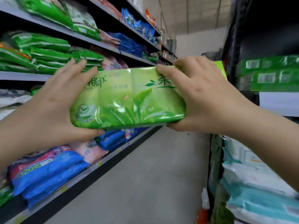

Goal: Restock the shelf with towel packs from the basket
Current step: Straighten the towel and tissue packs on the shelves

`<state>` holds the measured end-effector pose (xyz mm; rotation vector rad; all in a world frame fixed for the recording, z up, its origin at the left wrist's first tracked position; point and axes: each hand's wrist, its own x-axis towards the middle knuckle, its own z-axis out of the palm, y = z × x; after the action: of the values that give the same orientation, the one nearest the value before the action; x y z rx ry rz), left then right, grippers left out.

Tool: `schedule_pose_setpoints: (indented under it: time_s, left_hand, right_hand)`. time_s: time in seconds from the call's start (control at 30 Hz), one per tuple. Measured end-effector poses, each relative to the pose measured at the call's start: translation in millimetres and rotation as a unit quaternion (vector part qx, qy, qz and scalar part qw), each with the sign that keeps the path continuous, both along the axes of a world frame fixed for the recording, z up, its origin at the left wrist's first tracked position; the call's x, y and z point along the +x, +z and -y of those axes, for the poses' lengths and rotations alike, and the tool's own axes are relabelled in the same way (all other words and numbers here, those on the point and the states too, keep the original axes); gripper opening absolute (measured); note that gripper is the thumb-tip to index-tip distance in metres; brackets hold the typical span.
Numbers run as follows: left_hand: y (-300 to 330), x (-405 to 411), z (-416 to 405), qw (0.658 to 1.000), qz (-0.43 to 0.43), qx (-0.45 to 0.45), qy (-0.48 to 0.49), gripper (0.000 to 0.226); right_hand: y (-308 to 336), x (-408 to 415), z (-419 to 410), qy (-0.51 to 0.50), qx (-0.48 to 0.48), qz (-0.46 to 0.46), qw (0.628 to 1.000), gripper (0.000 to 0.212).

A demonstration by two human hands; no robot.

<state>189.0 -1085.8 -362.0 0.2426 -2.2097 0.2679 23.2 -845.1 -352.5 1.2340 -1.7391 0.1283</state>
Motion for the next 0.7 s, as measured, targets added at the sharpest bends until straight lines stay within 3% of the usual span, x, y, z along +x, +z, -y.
schedule_pose_setpoints:
  time_s: [0.07, 0.17, 0.2, 0.23, 0.3, 0.33, 0.43, 0.5, 0.57, 0.7]
  left_hand:
    - [-1, -5, -13, 0.997, -0.040, 0.029, -0.067, 0.110]
    - [10, -22, -32, 0.990, -0.082, 0.097, -0.068, 0.120]
    - [2, -27, -2, 0.990, -0.030, 0.116, -0.076, 0.120]
    - [-11, -37, 58, 0.993, -0.040, 0.086, -0.065, 0.120]
    - [-7, -91, 133, 0.978, -0.091, 0.120, -0.143, 0.123]
    - [-1, -111, 132, 0.960, -0.134, 0.153, -0.193, 0.122]
    - [41, -120, -38, 0.916, -0.160, 0.218, -0.297, 0.075]
    - [48, -122, -110, 0.892, -0.214, 0.237, -0.321, 0.060]
    - [53, -144, -130, 0.856, -0.214, 0.265, -0.390, 0.048]
    - [64, -191, -159, 0.841, -0.165, 0.279, -0.434, 0.029]
  right_hand:
    - [14, -3, -11, -0.016, -0.021, -0.014, 1.000, 0.103]
    - [40, -10, -31, -0.045, -0.041, -0.031, 0.998, 0.102]
    - [49, -11, -39, -0.055, -0.045, -0.033, 0.997, 0.103]
    - [58, -13, -49, -0.064, -0.051, -0.033, 0.996, 0.104]
    - [75, -15, -69, -0.085, -0.060, -0.029, 0.994, 0.105]
    - [83, -15, -80, -0.098, -0.060, -0.024, 0.993, 0.106]
    - [101, -17, -112, -0.136, -0.044, 0.009, 0.990, 0.109]
    - [109, -21, -132, -0.155, -0.036, 0.036, 0.987, 0.110]
    - [116, -30, -150, -0.165, -0.029, 0.075, 0.983, 0.112]
    - [130, -65, -177, -0.179, -0.015, 0.142, 0.974, 0.110]
